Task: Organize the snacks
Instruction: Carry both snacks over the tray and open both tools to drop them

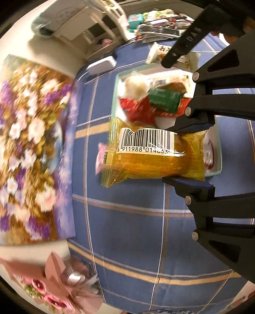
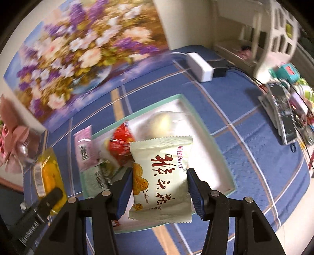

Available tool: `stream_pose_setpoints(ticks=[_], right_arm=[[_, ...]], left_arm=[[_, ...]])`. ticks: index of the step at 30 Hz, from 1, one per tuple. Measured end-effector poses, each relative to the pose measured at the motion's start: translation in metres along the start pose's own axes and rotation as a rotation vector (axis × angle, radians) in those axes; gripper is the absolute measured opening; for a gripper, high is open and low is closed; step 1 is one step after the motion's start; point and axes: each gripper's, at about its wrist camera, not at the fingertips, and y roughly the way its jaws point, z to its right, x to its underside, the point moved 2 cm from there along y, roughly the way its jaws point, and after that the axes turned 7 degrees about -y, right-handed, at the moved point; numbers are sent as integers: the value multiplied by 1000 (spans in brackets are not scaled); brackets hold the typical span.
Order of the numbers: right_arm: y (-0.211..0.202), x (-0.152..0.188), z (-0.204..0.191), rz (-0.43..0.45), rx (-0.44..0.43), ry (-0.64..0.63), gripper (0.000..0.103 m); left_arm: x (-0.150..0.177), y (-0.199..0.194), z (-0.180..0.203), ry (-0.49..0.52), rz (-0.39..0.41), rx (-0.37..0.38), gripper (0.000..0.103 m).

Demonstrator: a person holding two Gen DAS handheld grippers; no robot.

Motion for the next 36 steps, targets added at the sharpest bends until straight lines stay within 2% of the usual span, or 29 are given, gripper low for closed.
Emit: stream_pose_setpoints(ticks=[3,7,14,26,27,29,30,36], right_arm=[[4,0,14,-15,10,25,57],[22,5,21,-76,-12,45,57],[43,13,18,-134,-40,41,57],[43,14,-6,-135,-63,-27,58],[43,14,-8,-133,-64,-31,58],[41,14,-11,-130,-66,-38,58],[40,13,-12,-128,-67,-42,58],[35,13,-16,-114,-79,-52,58]], left_arm=[[8,12,18,36,-39,6,41],[18,33,32,64,-101,1,41],[31,60,34,62,-180,-21,41],[28,55,36,58,-178,-20,42],[27,53,35,56,-177,-20,43],[26,51,35,54,-179,-12,54],[26,49,36,54,-177,-5,56],[24,41,38,55,-162,5,57]])
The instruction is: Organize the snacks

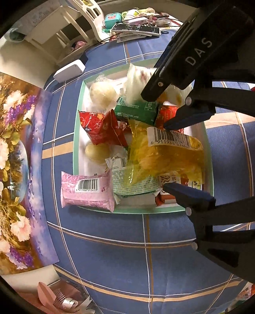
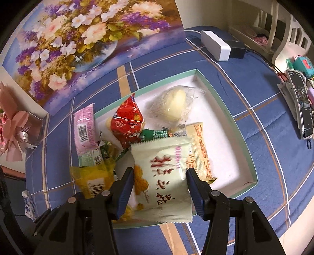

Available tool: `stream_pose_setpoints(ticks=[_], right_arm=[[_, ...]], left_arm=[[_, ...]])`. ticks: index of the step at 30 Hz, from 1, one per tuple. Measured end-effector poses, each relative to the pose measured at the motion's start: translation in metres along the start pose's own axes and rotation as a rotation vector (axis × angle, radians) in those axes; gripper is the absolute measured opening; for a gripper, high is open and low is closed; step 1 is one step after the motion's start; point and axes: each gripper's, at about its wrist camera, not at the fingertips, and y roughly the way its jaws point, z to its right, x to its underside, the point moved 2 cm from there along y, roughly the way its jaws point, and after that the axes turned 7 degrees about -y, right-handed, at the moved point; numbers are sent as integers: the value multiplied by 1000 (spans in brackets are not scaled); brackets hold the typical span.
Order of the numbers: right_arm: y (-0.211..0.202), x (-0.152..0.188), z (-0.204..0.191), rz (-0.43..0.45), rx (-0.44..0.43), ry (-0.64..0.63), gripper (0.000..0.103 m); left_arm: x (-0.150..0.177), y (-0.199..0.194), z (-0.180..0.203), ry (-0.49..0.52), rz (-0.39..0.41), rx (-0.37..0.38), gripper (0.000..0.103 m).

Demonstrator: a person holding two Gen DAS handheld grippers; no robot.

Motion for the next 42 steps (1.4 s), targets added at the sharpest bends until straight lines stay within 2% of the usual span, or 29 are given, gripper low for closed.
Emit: stream_pose_setpoints(ticks=[7,20,24,26,31,34,39,42], right_arm=[[-8,-1,-2,29,-4,3,60],[-6,-1,-2,27,5,2,60],[-4,0,-8,23,12,-20,60],[-4,0,-11,22,19,-33,61],[-3,2,-23,26,43,-73,72],[-3,4,-31,33,51,-103,81],[-7,8,-47,61,69,-159,91],[-9,14,-55,76,81,-191,103]], left_arm=[[-7,-11,-13,-47,23,2,57],[-16,-23,-41,-148,42,45,57],[-20,-23,-57,-201,58,10,58],[-22,-22,-67,-223,63,-13,66],[-27,-21,-89,-273,80,-93,70],[-28,-22,-102,-293,101,-161,84],[-26,-28,-113,-297,137,-208,87],[-19,-32,-116,-290,151,-227,92]])
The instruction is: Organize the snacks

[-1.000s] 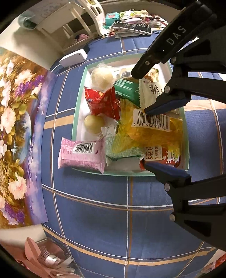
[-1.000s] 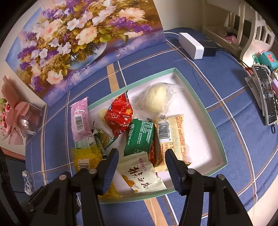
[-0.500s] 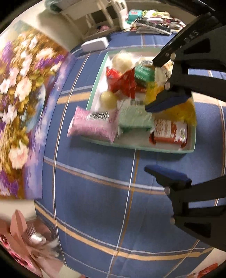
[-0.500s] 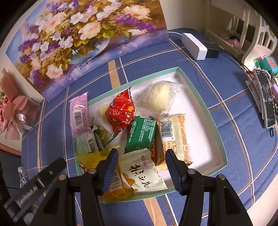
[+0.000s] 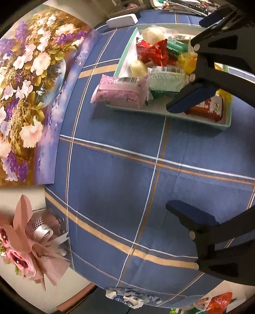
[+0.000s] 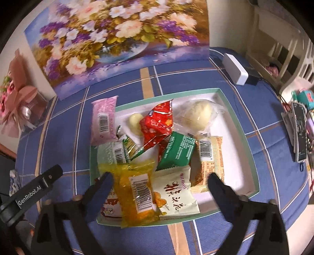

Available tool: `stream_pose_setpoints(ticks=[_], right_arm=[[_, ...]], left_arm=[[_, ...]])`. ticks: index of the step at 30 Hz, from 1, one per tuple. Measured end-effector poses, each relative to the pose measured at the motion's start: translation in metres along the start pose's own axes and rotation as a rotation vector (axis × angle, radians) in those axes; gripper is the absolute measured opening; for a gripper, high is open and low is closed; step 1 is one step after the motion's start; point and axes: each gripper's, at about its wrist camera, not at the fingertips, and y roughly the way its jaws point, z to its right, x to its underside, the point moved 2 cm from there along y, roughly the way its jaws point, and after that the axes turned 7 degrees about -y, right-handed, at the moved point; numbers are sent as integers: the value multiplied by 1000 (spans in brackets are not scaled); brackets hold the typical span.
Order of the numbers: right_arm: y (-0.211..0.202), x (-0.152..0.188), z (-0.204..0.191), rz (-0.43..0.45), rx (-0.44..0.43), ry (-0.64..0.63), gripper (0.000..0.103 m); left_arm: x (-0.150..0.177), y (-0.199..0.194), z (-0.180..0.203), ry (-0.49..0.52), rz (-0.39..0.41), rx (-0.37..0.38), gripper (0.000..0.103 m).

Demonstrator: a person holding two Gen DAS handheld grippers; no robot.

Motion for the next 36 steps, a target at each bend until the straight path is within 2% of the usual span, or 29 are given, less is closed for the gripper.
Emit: stream_pose_setpoints(ticks=[13,20,36], right_arm=[[-36,43,-19,72,17,-58,103],[-39,71,-17,53,13,-53,103],[-35,73,-14,48,26,-45,103]], left_arm=[[42,-29,-43,-19,71,-70,93],[63,-39,-62,-26,69,-59,93],[64,-38,-65,-24,47,-80,93]])
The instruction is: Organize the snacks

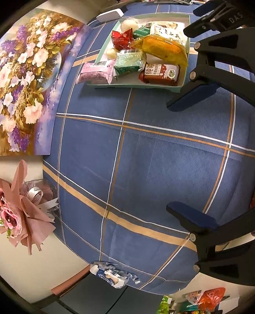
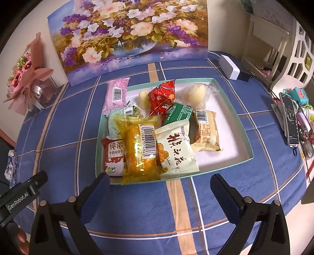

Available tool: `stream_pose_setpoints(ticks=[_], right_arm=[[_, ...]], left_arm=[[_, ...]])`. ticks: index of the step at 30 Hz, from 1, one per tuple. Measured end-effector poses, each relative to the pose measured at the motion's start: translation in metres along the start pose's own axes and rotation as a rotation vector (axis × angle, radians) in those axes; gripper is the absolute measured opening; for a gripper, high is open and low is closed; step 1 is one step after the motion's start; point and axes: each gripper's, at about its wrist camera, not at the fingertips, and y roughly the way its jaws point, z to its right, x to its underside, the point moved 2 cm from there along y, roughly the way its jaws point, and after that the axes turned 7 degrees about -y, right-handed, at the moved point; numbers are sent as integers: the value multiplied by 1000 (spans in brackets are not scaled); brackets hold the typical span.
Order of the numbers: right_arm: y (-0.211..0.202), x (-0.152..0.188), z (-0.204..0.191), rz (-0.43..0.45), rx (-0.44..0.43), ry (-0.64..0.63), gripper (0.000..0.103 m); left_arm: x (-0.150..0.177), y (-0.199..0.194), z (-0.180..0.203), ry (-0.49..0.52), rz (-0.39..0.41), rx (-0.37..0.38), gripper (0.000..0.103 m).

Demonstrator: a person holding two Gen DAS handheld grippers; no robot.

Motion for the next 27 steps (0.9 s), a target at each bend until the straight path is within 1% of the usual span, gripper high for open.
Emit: stream_pose_setpoints(ticks=[11,27], right_arm=[[2,0,-3,-1,3,-12,103],[4,0,-1,-6,6,-8,103]], left_arm=[[0,1,1,2,-7,0,93],[0,9,-1,-5,-37,-12,93]])
